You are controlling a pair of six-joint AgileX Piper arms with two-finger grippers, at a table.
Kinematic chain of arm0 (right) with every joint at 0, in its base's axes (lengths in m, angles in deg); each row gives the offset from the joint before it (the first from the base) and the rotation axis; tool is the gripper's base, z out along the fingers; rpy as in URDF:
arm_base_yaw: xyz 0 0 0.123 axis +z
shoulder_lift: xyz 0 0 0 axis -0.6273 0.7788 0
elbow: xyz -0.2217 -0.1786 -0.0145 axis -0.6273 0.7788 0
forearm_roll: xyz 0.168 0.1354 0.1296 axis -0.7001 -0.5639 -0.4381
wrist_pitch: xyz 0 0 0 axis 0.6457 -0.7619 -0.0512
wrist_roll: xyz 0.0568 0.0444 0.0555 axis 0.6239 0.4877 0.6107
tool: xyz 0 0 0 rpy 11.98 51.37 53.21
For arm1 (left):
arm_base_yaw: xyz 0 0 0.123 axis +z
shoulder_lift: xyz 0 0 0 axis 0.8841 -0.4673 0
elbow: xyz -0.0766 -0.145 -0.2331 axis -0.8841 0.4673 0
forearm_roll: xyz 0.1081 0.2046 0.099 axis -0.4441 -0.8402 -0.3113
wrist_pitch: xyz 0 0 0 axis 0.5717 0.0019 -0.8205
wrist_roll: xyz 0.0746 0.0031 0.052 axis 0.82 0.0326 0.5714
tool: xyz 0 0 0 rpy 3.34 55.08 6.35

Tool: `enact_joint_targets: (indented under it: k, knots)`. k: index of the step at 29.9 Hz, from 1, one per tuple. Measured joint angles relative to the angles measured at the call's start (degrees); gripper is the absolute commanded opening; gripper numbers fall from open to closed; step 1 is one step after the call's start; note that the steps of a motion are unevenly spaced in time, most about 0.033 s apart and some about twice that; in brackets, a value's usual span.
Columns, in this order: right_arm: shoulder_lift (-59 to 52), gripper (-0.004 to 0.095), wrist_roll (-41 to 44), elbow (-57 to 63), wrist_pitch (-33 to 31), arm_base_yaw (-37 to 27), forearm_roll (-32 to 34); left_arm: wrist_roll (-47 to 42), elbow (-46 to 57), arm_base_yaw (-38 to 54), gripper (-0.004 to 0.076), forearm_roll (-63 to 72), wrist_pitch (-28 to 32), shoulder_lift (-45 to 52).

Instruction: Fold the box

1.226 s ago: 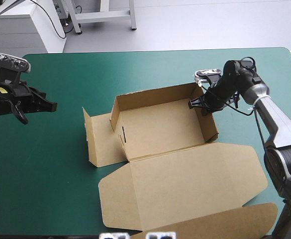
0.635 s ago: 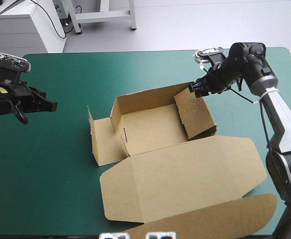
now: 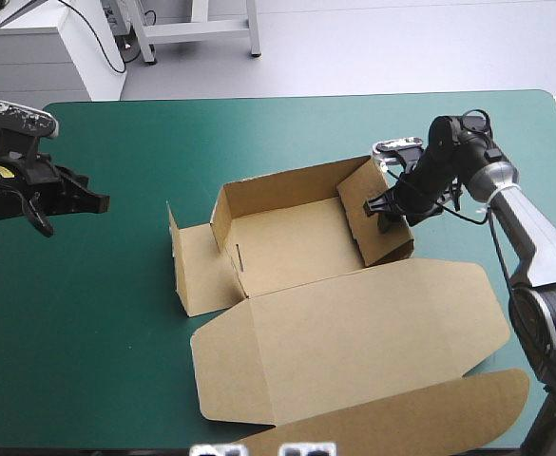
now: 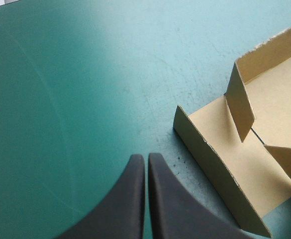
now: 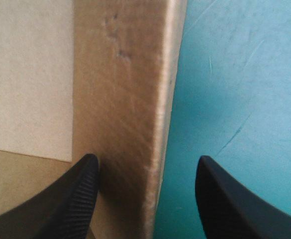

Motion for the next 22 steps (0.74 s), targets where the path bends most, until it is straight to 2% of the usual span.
enact_joint_targets:
  k: [2,4,6,9,11,22]
  knots:
    - [0.1,0.0521,-0.5,0.9,0.1,0.0,0.0,0.0,0.0,0.0,0.0006,0.0,0.0,0.0]
    - [0.5,0.0462,-0.7,1.0,0.2,0.0,-0.2,0.0,0.0,0.1,0.0006,0.0,0.0,0.0]
    - [1.1,0.0335,-0.7,1.0,0.2,0.0,-0.9,0.0,0.0,0.1,0.0006,0.0,0.0,0.0]
    - [2.3,0.0089,-0.7,1.0,0.2,0.0,-1.4,0.0,0.0,0.1,0.0006,0.0,0.0,0.0]
    - [2.5,-0.0018,-0.7,1.0,0.4,0.0,-1.3,0.0,0.0,0.1,0.0006,0.0,0.0,0.0]
    - [0.7,-0.0018,-1.4,-0.7,0.6,0.0,0.1,0.0,0.2,0.1,0.0006,0.0,-2.0,0.0]
